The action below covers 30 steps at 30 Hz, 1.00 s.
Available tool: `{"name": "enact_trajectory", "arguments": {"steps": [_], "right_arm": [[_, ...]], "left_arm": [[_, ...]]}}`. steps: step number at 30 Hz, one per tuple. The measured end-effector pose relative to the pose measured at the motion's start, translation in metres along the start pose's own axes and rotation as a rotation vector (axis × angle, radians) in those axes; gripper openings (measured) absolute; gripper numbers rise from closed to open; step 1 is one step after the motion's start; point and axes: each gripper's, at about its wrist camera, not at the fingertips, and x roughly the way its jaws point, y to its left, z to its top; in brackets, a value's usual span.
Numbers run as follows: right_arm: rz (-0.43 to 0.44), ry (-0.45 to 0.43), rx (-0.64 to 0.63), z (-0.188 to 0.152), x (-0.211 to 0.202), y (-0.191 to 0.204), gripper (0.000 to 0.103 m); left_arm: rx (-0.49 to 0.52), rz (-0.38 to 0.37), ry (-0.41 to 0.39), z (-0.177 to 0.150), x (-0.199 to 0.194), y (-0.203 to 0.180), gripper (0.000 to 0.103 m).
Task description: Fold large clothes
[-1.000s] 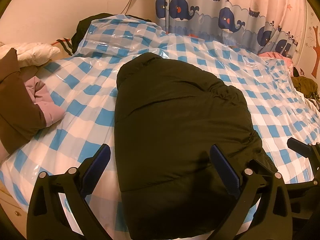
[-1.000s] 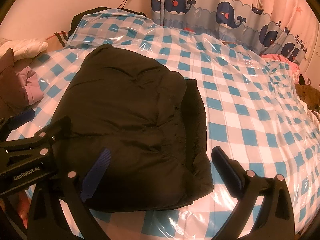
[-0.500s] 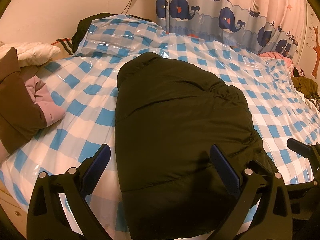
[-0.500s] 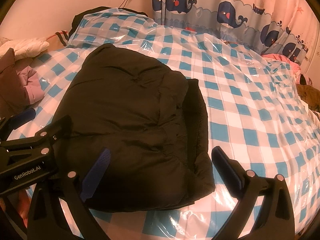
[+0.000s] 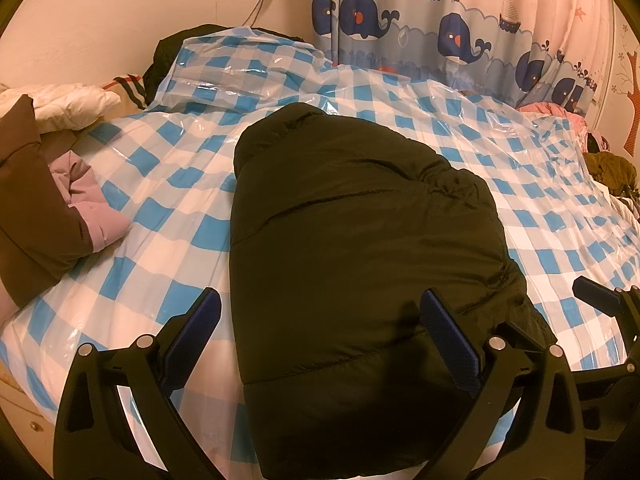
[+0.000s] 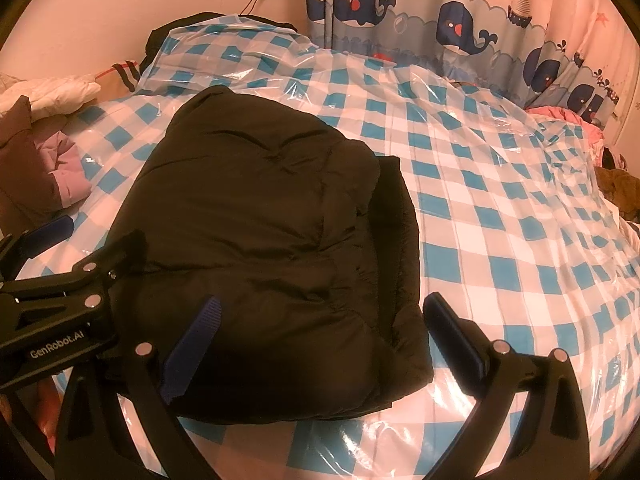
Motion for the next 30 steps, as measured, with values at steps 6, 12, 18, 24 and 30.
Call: {"name": "enact_trajectory", "arguments": {"steps": [6, 12, 18, 24, 30], "right_arm": [[0.0, 0.001, 0.0, 0.0, 0.0, 0.0, 0.097], [0.002, 0.002, 0.0, 0.0, 0.0, 0.001, 0.097], [0.002, 0.002, 0.0, 0.0, -0.001, 0.001, 0.097], [0.003, 0.003, 0.001, -0.001, -0.001, 0.002, 0.097], [0.003, 0.003, 0.001, 0.001, -0.001, 0.0, 0.097]], "left_arm": [[0.003, 0.002, 0.009, -0.004, 0.001, 0.004, 0.096], [0.005, 0.004, 0.008, -0.003, 0.002, 0.005, 0.096], [0.008, 0.035, 0.004, -0.005, 0.003, 0.011, 0.096], [0.009, 0.079, 0.006, -0.004, 0.001, 0.013, 0.096], [0.015, 0.078, 0.004, 0.0, -0.003, 0.012, 0.096]]}}
